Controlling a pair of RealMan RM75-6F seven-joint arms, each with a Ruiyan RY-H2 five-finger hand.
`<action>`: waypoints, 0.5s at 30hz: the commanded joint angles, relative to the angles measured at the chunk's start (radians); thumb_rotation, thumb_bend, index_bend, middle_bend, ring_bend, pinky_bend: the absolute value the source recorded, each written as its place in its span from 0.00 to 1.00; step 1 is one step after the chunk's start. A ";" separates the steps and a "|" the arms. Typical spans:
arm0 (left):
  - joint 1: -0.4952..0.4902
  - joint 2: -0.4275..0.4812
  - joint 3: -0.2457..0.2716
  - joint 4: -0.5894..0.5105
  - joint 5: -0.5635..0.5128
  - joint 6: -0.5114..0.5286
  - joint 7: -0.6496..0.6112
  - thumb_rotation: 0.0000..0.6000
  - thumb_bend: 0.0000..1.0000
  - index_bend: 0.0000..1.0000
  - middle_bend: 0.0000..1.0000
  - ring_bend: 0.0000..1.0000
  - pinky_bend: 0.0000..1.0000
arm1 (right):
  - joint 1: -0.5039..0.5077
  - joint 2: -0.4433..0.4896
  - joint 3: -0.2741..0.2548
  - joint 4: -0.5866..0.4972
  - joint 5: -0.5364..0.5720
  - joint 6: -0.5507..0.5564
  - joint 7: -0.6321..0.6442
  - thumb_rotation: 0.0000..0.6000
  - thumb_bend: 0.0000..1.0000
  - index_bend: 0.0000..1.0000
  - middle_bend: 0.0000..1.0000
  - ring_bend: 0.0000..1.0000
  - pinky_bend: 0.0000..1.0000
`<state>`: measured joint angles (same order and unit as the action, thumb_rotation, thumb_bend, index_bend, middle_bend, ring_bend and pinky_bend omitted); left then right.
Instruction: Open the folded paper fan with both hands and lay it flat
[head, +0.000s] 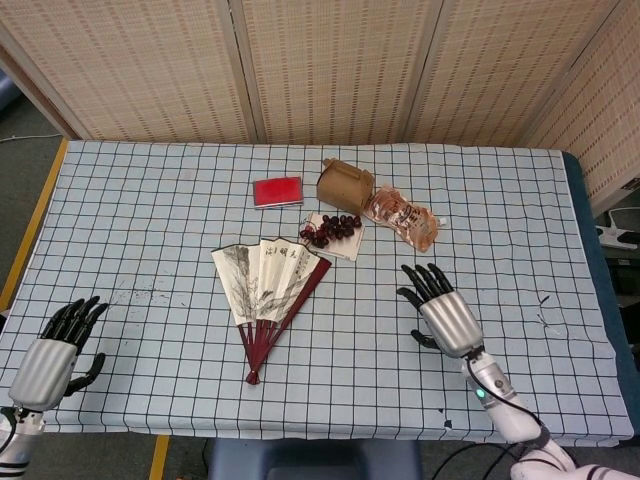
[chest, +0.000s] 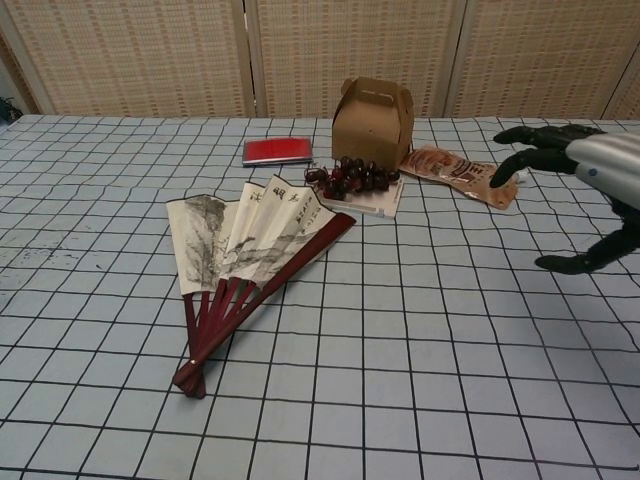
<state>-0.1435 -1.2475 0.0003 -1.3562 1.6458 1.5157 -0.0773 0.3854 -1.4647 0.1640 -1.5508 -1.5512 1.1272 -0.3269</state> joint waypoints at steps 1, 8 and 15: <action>-0.004 -0.023 -0.023 0.035 -0.042 -0.012 -0.025 1.00 0.45 0.00 0.00 0.00 0.10 | 0.106 -0.142 0.064 0.114 0.063 -0.067 -0.055 1.00 0.17 0.30 0.00 0.00 0.00; -0.011 -0.023 -0.011 0.047 -0.022 -0.012 -0.032 1.00 0.45 0.00 0.00 0.00 0.10 | 0.250 -0.343 0.113 0.313 0.138 -0.155 -0.094 1.00 0.18 0.34 0.00 0.00 0.00; -0.013 -0.020 -0.013 0.052 -0.037 -0.020 -0.044 1.00 0.45 0.00 0.00 0.00 0.10 | 0.340 -0.454 0.130 0.418 0.184 -0.197 -0.113 1.00 0.18 0.34 0.00 0.00 0.00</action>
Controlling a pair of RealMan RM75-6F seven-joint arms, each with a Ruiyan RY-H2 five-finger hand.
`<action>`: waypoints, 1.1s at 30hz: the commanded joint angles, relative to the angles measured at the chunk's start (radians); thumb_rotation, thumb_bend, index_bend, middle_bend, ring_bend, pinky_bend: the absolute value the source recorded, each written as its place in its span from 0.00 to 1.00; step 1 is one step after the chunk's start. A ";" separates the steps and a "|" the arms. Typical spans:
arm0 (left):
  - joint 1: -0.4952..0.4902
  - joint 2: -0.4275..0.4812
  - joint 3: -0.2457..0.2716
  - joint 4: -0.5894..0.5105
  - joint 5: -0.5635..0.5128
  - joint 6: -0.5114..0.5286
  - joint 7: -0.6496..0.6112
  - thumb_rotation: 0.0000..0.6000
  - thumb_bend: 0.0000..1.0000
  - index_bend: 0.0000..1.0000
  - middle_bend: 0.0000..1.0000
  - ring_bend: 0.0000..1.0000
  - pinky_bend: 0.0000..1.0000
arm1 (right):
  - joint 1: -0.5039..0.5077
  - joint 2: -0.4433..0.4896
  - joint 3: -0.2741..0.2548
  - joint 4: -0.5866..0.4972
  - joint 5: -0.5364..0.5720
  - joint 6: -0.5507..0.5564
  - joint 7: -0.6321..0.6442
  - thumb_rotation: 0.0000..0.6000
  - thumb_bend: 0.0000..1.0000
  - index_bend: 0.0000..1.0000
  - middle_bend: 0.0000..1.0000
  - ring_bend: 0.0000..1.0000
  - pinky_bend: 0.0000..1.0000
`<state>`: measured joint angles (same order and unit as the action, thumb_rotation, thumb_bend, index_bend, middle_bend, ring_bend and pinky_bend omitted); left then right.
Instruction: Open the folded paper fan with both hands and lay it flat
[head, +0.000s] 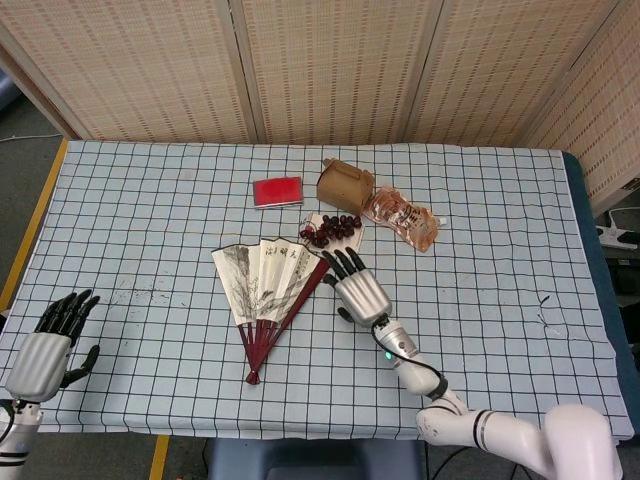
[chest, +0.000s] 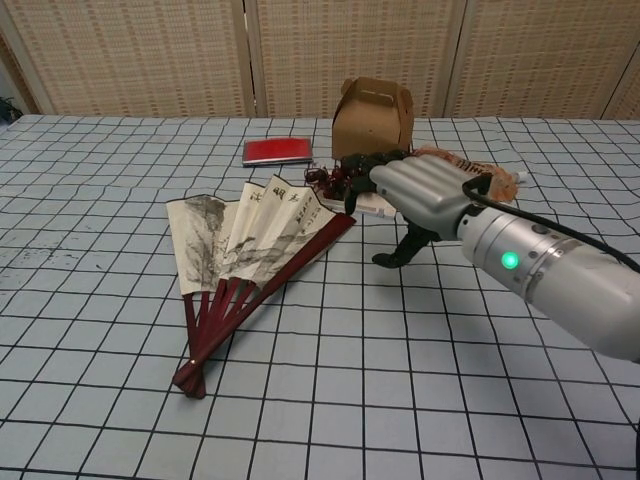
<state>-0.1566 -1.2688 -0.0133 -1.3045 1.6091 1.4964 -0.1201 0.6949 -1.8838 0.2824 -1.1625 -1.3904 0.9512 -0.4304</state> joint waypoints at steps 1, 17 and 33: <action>-0.001 0.001 0.001 -0.001 -0.001 -0.002 -0.001 1.00 0.45 0.00 0.00 0.00 0.10 | 0.040 -0.046 0.012 0.040 0.028 -0.026 -0.012 1.00 0.18 0.34 0.00 0.00 0.00; -0.005 0.002 0.006 -0.005 -0.019 -0.024 0.006 1.00 0.45 0.00 0.00 0.00 0.10 | 0.203 -0.215 0.059 0.223 0.146 -0.110 -0.077 1.00 0.22 0.37 0.00 0.00 0.00; -0.004 0.021 0.006 -0.023 -0.030 -0.027 -0.005 1.00 0.45 0.00 0.00 0.00 0.10 | 0.213 -0.286 0.009 0.311 0.155 -0.063 -0.090 1.00 0.40 0.58 0.02 0.00 0.00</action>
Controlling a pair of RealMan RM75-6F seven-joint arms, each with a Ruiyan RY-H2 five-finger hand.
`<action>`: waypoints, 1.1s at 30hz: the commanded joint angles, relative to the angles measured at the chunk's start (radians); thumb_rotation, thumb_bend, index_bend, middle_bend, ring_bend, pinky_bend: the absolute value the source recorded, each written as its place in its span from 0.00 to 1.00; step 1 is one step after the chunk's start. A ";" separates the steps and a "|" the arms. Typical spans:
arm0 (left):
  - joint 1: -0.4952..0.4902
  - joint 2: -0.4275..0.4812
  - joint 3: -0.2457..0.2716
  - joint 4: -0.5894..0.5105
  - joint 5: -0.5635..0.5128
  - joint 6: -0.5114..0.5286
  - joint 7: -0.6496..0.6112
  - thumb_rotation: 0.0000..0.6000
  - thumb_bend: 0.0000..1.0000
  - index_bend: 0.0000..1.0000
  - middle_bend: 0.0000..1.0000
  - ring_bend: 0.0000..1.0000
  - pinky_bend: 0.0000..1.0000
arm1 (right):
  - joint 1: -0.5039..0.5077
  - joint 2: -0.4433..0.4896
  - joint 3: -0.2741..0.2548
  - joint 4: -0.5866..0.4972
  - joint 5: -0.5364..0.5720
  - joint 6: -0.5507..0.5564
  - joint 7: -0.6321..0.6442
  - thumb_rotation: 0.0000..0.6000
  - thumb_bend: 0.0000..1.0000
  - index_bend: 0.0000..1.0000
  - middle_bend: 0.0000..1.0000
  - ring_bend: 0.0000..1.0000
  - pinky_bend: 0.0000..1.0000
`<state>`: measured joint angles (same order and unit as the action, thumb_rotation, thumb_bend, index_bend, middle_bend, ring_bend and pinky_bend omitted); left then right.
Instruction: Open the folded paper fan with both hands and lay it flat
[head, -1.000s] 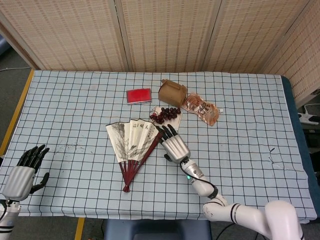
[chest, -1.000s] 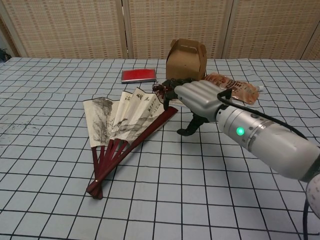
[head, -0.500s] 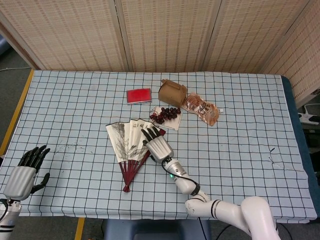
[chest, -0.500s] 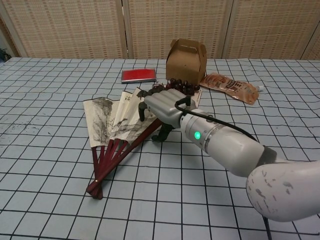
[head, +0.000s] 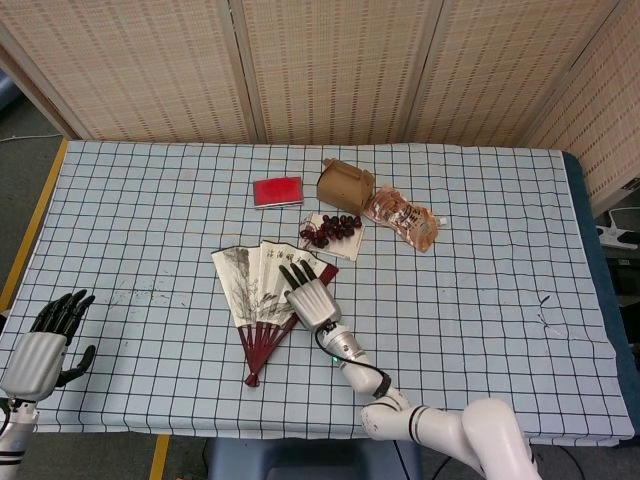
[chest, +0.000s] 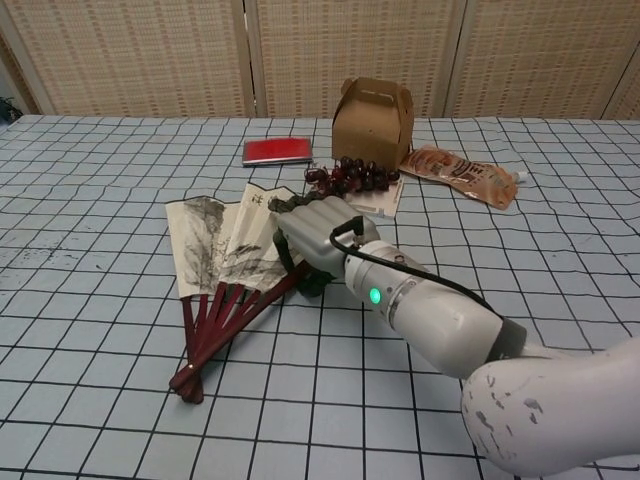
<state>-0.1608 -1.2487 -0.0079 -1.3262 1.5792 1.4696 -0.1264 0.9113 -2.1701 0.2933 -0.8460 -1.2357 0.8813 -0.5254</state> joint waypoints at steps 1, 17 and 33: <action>0.000 0.001 0.000 -0.003 0.000 0.000 0.003 1.00 0.45 0.00 0.00 0.00 0.10 | -0.004 0.003 -0.002 -0.012 -0.001 0.011 0.010 1.00 0.40 0.60 0.03 0.00 0.00; -0.015 0.000 0.019 -0.024 -0.002 -0.053 -0.125 1.00 0.47 0.14 0.00 0.00 0.10 | -0.071 0.219 0.126 -0.494 0.213 0.000 0.065 1.00 0.51 0.70 0.10 0.00 0.00; -0.052 -0.080 0.028 0.021 -0.020 -0.141 -0.440 1.00 0.45 0.11 0.00 0.00 0.08 | -0.022 0.339 0.219 -0.777 0.504 0.041 0.096 1.00 0.51 0.72 0.10 0.00 0.00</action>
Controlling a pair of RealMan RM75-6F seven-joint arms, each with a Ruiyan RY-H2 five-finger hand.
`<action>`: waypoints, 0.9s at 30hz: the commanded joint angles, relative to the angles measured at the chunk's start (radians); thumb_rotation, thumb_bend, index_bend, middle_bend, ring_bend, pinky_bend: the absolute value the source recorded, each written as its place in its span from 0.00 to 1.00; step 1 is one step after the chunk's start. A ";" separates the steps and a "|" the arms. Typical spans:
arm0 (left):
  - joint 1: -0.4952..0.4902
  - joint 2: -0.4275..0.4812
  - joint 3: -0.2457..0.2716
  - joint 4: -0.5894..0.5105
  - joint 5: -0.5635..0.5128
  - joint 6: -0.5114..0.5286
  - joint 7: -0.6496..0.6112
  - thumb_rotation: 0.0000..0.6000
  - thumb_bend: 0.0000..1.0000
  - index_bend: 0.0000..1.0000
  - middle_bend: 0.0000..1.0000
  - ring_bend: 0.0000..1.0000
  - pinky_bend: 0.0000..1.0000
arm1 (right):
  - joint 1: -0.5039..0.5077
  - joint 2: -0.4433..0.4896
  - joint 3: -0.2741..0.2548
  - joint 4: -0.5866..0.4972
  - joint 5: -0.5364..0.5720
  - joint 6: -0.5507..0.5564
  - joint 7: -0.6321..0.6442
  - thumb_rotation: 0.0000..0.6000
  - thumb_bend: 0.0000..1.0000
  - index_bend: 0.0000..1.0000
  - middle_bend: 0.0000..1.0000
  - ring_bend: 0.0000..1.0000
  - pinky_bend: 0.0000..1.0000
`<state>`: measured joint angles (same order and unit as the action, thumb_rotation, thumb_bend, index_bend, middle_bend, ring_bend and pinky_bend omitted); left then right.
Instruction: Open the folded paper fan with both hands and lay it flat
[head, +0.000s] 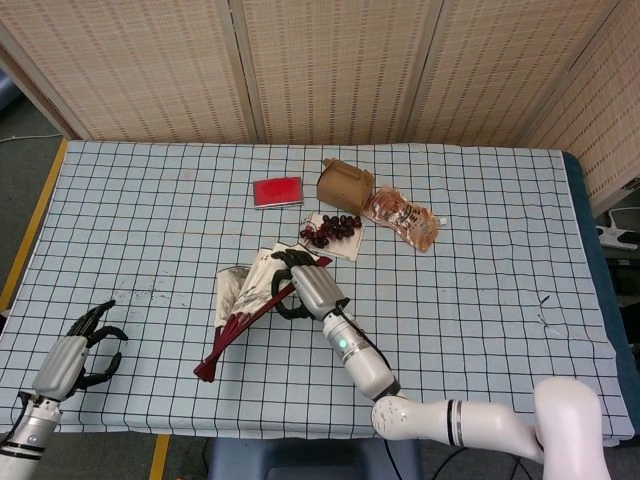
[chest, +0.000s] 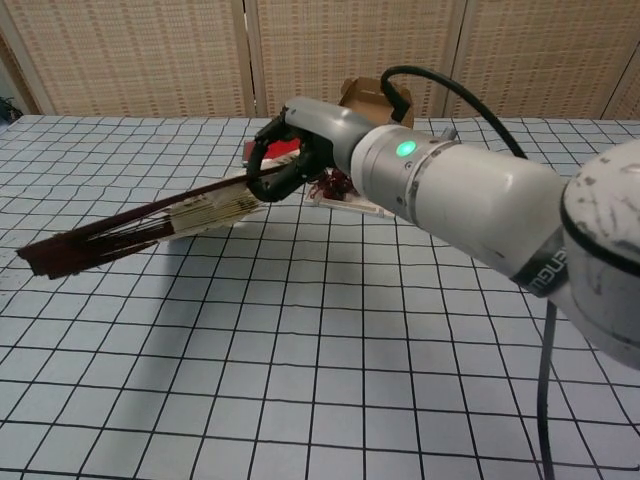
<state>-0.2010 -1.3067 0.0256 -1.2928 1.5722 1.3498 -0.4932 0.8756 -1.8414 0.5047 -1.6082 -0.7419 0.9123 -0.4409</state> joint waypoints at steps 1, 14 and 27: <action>-0.016 -0.032 -0.013 -0.017 -0.016 -0.022 -0.101 1.00 0.45 0.07 0.00 0.00 0.08 | 0.019 0.012 0.008 -0.019 0.013 0.015 0.014 1.00 0.51 0.72 0.10 0.00 0.00; -0.073 -0.113 -0.060 -0.139 -0.052 -0.072 -0.092 1.00 0.44 0.09 0.00 0.00 0.08 | 0.083 -0.015 0.032 -0.001 0.029 0.072 0.096 1.00 0.51 0.72 0.10 0.00 0.00; -0.117 -0.194 -0.126 -0.202 -0.109 -0.082 0.000 1.00 0.43 0.01 0.00 0.00 0.08 | 0.140 -0.056 0.040 0.008 0.019 0.127 0.127 1.00 0.51 0.72 0.10 0.00 0.00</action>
<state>-0.3125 -1.4709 -0.0737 -1.5030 1.4906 1.2548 -0.5293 1.0139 -1.8951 0.5447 -1.5994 -0.7241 1.0371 -0.3145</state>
